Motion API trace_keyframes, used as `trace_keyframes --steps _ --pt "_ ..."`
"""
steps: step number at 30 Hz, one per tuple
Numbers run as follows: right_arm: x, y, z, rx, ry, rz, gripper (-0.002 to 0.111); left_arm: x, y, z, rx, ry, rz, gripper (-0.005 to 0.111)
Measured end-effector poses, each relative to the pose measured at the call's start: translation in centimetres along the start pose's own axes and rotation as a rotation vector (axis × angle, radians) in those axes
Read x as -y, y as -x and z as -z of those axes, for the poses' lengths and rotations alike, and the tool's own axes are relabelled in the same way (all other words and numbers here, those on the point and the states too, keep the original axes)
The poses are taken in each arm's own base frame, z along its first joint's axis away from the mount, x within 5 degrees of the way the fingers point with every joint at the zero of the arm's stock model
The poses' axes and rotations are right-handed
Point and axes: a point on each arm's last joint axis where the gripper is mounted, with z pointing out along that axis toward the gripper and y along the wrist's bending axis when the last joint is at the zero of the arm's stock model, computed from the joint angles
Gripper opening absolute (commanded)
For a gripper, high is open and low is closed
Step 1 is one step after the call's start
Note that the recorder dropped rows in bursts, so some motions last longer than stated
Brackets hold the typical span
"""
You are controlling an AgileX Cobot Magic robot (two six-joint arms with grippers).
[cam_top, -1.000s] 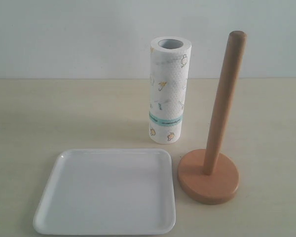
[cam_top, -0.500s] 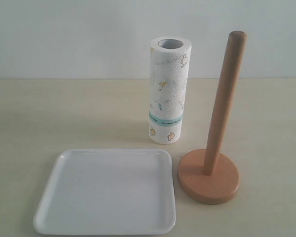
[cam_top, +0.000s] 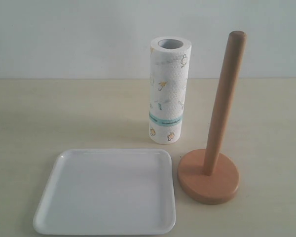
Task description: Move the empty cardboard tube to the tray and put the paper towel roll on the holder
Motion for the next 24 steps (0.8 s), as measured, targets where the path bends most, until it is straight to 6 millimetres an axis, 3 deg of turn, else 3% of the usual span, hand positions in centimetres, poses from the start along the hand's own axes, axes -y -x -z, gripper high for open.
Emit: trace_keyframes --steps 5,9,12,17,24 --pt "-0.8 -0.2 0.0 -0.025 0.088 -0.035 0.0 0.0 0.0 0.0 0.0 0.0 0.0 0.004" --pt "-1.6 0.4 0.1 0.033 0.178 -0.172 0.0 0.0 0.0 0.0 0.0 0.0 0.0 0.004" --pt "-1.8 0.9 0.2 0.054 0.22 -0.384 0.0 0.0 0.0 0.0 0.0 0.0 0.0 0.004" --pt "-1.8 1.4 0.3 0.051 0.256 -0.948 0.0 0.0 0.0 0.0 0.0 0.0 0.0 0.004" --pt "-1.7 2.0 0.2 0.108 0.292 -1.193 0.0 0.0 0.0 0.0 0.0 0.0 0.0 0.004"
